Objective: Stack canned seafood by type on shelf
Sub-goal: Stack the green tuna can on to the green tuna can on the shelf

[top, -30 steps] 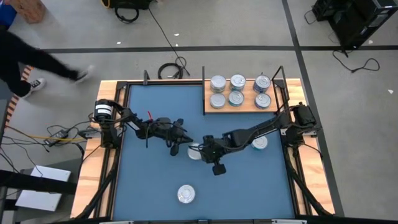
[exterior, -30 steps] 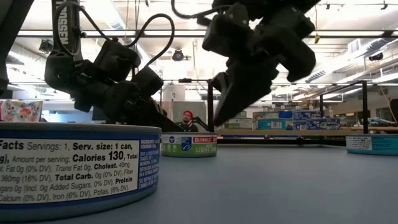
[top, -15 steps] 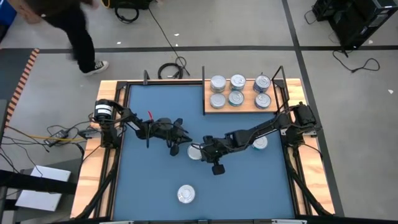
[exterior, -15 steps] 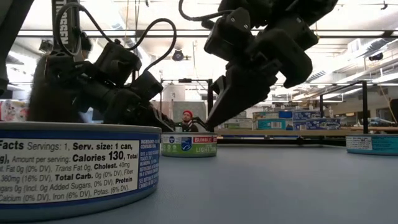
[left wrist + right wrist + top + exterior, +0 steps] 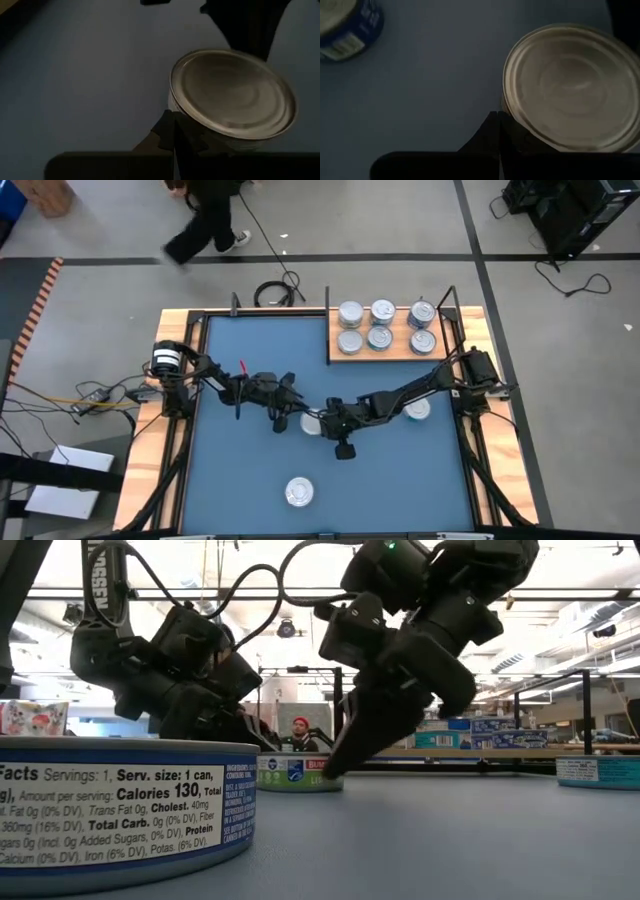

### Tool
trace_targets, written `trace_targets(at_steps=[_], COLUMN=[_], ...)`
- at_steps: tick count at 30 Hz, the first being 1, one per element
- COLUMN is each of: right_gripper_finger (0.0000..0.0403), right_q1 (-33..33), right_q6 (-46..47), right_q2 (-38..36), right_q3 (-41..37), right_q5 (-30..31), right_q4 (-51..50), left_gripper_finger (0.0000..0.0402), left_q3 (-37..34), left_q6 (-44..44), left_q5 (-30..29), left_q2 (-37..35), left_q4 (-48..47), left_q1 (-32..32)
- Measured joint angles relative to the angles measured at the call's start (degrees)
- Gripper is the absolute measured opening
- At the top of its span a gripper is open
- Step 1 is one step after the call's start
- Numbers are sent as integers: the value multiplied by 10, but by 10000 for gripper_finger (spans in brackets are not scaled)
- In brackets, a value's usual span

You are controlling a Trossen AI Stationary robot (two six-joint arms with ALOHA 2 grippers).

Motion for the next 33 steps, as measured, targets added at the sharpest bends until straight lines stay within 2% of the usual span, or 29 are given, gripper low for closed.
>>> trace_targets(at_steps=[7,12,18,24,33], right_gripper_finger=[3,3,4,4,5], right_q1=[-9,-14,-16,-21,-26], right_q6=[16,17,36,80,100], right_q2=[-2,-8,-8,-8,-8], right_q3=[40,87,125,158,174], right_q5=[13,38,53,107,96], right_q4=[-23,-93,-125,-161,-199], left_gripper_finger=[5,5,5,5,5], left_q3=[0,-1,-1,0,0], left_q6=[0,0,0,1,9], left_q5=[-7,-11,-7,13,28], left_q2=[0,0,1,0,0], left_q4=[2,-3,-13,-3,-9], left_q1=[-1,-1,-1,-4,-4])
